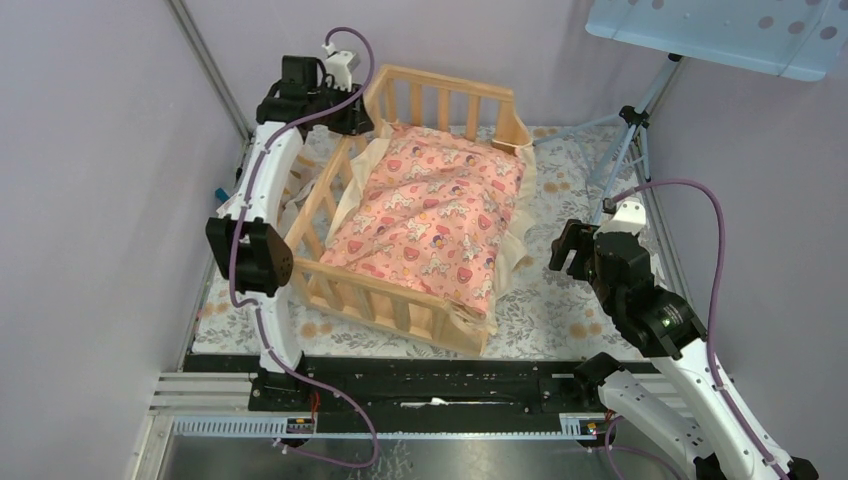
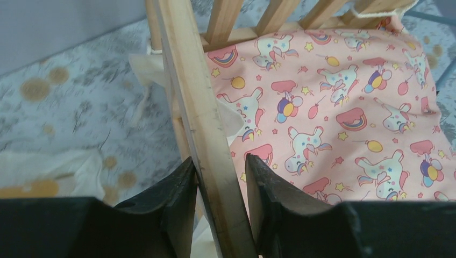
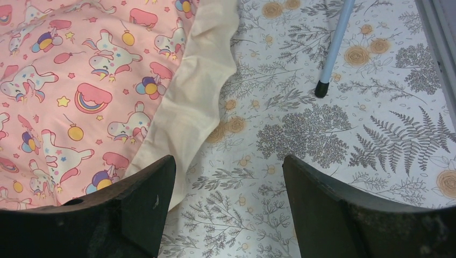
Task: Set up the pet bed
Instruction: Adjust the bed frame at the center of the board.
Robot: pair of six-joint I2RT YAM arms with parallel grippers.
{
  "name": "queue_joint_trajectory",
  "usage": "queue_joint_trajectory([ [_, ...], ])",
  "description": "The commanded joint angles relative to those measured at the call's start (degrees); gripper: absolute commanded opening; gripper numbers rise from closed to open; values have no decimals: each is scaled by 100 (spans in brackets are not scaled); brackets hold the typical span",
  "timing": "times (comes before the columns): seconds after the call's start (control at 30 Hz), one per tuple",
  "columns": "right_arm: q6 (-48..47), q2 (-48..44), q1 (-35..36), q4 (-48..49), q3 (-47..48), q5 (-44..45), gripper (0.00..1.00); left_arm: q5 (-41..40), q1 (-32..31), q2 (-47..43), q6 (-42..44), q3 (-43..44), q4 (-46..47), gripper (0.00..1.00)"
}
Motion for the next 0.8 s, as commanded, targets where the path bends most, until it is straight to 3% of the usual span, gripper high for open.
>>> queue_joint_trajectory([
  [0.0,160,-3,-32,-58,8,-110,80,1130,-156,581,804,755,1787,0],
  [0.1,242,11,-31,-23,-17,-137,80,985,-220,822,744,1102,1910,0],
  [0.13,250,16,-31,4,-24,-149,80,871,-253,818,723,1136,1908,4],
  [0.3,256,-1,-31,205,-101,-306,81,-160,-387,11,601,534,2085,60],
  [0.4,264,12,-29,312,-172,-413,81,-843,-411,-607,462,52,2085,77],
  [0.53,300,49,-34,509,-331,-731,81,-2117,-433,-1577,29,-630,1912,81],
  [0.67,133,300,-34,811,-494,-1768,83,-3146,-440,-2524,-582,-1201,1162,82],
  [0.77,168,644,-31,1160,-561,-2710,94,-3476,-440,-3418,-1076,-2007,738,83],
])
